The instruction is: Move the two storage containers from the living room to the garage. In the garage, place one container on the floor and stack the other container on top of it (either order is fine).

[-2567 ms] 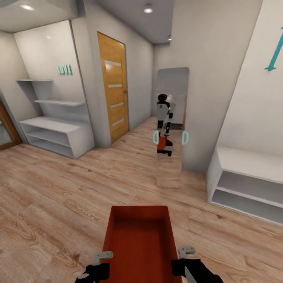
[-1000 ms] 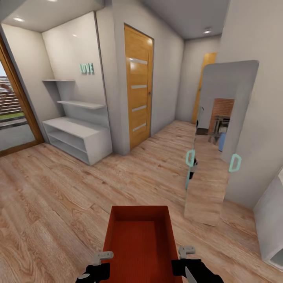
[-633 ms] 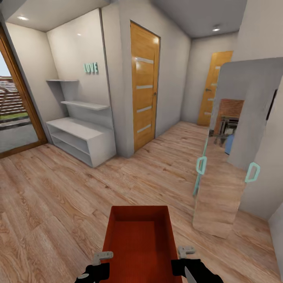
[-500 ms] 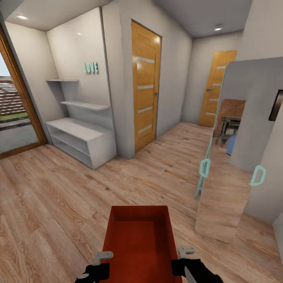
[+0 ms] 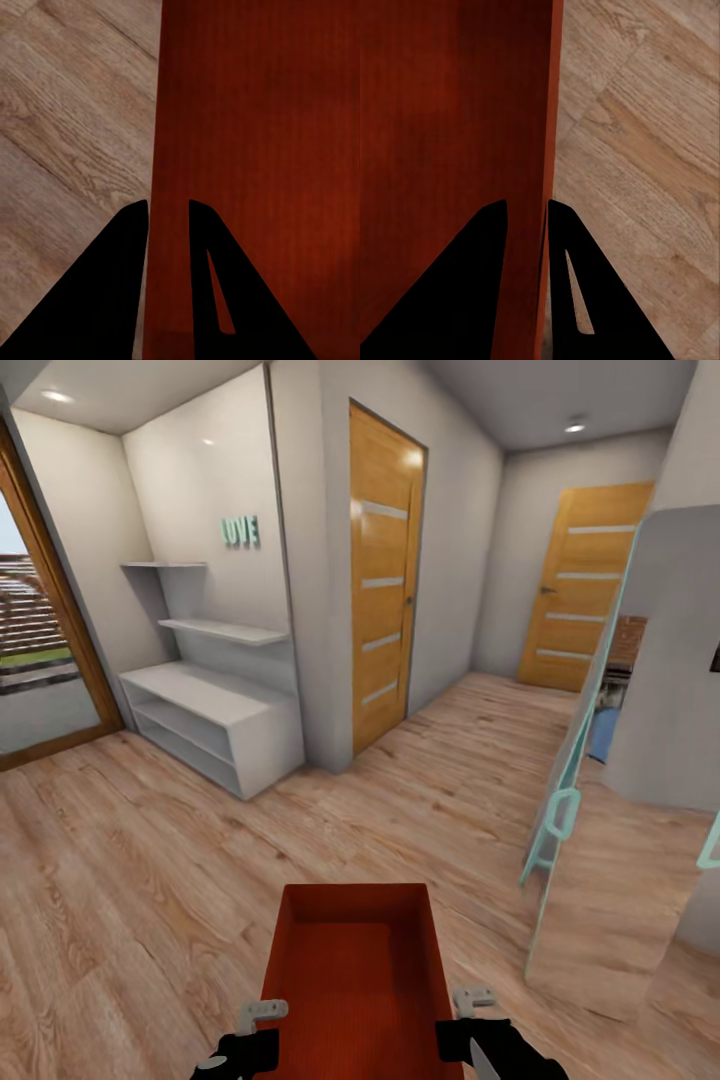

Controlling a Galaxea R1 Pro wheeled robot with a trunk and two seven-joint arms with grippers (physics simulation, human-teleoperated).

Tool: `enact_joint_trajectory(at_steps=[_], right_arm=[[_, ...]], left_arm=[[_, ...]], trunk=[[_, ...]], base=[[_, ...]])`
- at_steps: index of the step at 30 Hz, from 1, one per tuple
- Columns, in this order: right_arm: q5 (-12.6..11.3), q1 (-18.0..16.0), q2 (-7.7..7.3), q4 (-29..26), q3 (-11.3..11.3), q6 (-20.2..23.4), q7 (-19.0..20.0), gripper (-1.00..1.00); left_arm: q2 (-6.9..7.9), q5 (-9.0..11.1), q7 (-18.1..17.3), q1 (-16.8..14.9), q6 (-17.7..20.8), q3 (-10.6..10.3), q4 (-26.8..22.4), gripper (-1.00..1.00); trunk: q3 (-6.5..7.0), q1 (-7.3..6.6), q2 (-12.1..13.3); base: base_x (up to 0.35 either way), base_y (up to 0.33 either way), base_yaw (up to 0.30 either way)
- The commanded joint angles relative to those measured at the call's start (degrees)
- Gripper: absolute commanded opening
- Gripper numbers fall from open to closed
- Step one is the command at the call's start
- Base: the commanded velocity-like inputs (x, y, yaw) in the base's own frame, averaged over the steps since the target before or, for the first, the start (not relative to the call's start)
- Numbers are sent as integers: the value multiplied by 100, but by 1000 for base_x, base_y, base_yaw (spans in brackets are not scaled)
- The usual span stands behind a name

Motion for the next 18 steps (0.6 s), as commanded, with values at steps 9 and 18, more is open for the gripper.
enact_joint_trajectory(at_steps=[9,18], right_arm=[[-112,-3,-195,-29,172,38,65,-100],[-110,-3,-195,-31,172,38,65,-100]], left_arm=[[12,-31,-121,-6,44,-26,26,-100],[12,-31,-121,-6,44,-26,26,-100]], trunk=[[-5,3,-3],[-5,3,-3]], base=[[283,166,4],[283,167,-26]])
